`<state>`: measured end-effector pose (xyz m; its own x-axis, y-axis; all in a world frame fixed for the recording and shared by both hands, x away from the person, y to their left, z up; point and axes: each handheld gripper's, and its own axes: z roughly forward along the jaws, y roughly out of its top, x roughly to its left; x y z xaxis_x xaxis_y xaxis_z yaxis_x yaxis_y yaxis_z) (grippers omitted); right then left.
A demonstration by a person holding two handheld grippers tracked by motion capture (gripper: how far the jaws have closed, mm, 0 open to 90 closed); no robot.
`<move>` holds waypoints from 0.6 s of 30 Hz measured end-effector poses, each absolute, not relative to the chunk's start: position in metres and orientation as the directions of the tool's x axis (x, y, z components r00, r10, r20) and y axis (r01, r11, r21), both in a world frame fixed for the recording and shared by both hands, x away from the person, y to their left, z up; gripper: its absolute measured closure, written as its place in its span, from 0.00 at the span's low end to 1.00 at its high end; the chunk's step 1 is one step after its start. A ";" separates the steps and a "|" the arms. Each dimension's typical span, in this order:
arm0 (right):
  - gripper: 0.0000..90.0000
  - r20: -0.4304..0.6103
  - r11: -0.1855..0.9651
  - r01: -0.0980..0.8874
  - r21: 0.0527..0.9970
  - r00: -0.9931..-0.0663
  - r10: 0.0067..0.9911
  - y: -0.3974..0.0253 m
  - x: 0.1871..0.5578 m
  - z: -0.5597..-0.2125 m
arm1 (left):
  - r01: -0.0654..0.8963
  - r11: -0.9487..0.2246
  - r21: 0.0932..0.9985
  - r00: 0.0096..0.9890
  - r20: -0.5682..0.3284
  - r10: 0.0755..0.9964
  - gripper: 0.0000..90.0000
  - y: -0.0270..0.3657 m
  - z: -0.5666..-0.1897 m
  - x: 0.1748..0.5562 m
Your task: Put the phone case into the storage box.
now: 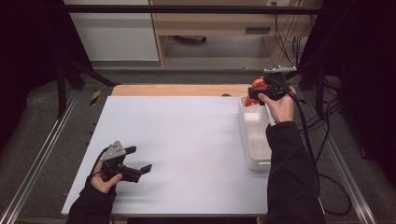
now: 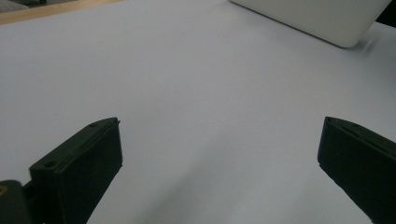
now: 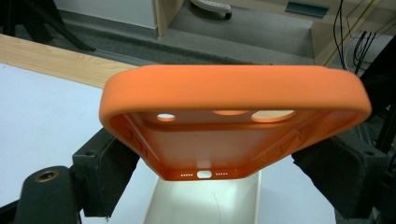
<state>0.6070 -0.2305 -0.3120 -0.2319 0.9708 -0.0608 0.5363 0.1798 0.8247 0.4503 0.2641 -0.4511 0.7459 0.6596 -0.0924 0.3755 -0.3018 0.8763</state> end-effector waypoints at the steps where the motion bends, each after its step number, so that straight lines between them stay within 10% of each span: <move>1: 0.17 -0.061 0.179 0.539 0.823 -0.230 0.971 -0.231 0.608 -0.313 | 0.375 -0.302 0.876 0.746 -0.092 0.660 0.00 0.264 -0.451 0.450; 18: 0.17 -0.058 0.161 0.607 0.778 -0.186 0.981 -0.230 0.630 -0.329 | 0.380 -0.309 0.872 0.747 -0.092 0.659 0.00 0.264 -0.453 0.452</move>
